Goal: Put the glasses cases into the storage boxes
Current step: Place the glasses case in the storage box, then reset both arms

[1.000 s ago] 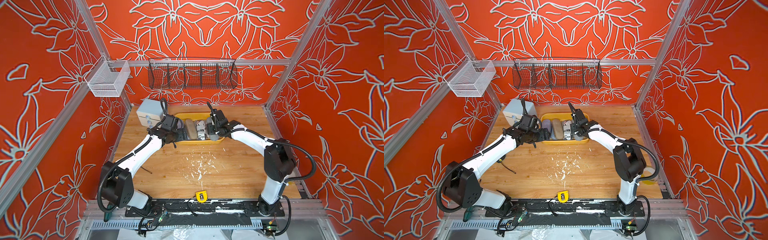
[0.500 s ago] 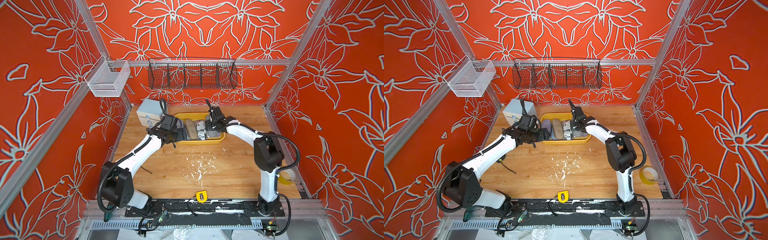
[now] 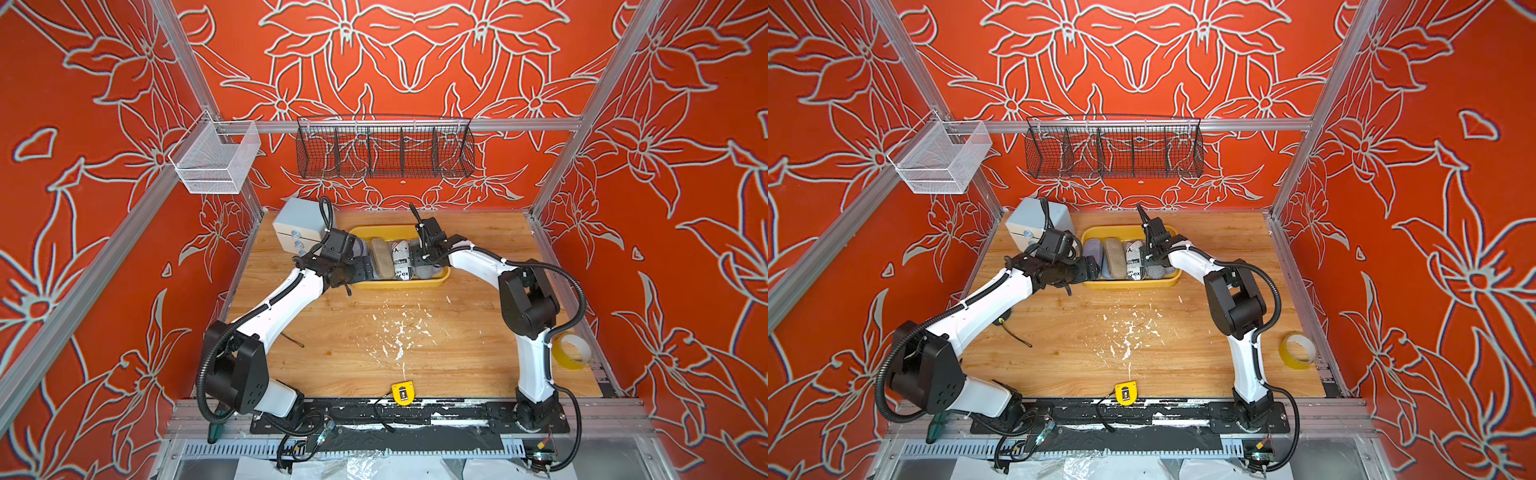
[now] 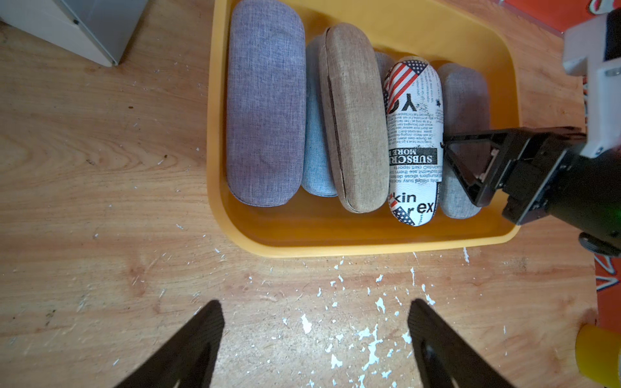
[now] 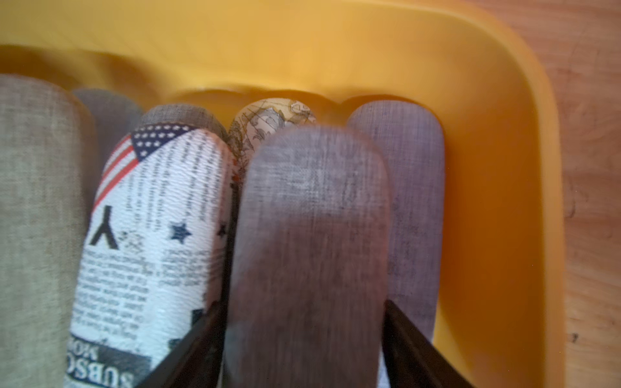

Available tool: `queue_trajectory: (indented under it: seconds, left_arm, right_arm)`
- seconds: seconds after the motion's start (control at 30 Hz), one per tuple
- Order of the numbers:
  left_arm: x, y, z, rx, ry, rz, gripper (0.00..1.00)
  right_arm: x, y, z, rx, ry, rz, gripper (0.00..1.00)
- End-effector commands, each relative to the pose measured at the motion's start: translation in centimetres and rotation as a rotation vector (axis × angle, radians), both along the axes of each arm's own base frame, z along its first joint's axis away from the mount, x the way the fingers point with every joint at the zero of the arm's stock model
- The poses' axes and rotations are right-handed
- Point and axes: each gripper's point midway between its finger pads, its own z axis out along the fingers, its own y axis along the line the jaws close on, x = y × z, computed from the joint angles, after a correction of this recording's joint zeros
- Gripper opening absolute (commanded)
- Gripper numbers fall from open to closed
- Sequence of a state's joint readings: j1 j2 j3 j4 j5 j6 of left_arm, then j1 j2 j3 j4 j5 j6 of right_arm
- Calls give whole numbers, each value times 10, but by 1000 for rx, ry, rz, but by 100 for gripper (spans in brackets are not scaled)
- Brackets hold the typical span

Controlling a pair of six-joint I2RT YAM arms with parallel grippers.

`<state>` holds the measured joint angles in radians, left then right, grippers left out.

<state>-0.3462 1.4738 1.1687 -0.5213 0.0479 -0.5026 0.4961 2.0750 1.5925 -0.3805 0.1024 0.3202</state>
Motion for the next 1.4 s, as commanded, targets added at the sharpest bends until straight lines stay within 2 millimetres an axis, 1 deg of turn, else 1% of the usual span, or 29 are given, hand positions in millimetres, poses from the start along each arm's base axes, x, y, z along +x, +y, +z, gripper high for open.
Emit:
queue_trajectory:
  seconds: [0.0, 0.1, 0.2, 0.33, 0.43, 0.53, 0.63, 0.7, 0.8, 0.9, 1.0, 1.07, 1.17, 1.23, 1.33, 1.37]
  left_arm:
    - [1, 2, -8, -1, 17, 13, 87]
    - [0, 4, -9, -1, 19, 18, 87]
    - [0, 6, -11, 1, 20, 26, 87]
    - [1, 10, -7, 9, 5, 35, 87]
    - [2, 18, -5, 30, -9, 54, 87]
    - [3, 32, -1, 39, -27, 96, 87]
    - [3, 49, -1, 52, -54, 150, 87]
    - [2, 62, -2, 81, -74, 183, 87]
    - [1, 83, -3, 135, -120, 229, 88]
    - [-1, 103, -2, 172, -179, 286, 89]
    - [-3, 121, 2, 232, -273, 328, 91]
    - [-5, 132, 3, 282, -341, 351, 92]
    - [-8, 143, 4, 322, -431, 352, 93]
    - [-13, 149, -3, 351, -461, 338, 94]
    - [-18, 155, -10, 393, -482, 317, 95]
    - [-19, 158, -9, 401, -496, 314, 95]
  right_arm:
    - [6, 1, 14, 17, -28, 1, 81]
    - [6, 0, 22, 14, -42, 0, 85]
    - [5, -3, 37, 14, -71, -2, 86]
    - [0, -10, 75, 27, -145, -1, 86]
    - [-8, -14, 110, 50, -213, 11, 86]
    - [-22, -21, 138, 70, -277, 21, 86]
    - [-39, -32, 159, 85, -337, 23, 86]
    - [-53, -41, 172, 93, -382, 22, 86]
    - [-73, -61, 186, 80, -464, -4, 86]
    - [-94, -81, 196, 51, -531, -27, 86]
    - [-111, -101, 198, 21, -575, -64, 86]
    - [-120, -113, 193, 10, -601, -87, 86]
    - [-125, -133, 173, -21, -621, -141, 86]
    - [-127, -146, 155, -34, -600, -179, 86]
    - [-129, -158, 136, -27, -587, -224, 85]
    - [-129, -161, 132, -14, -587, -237, 85]
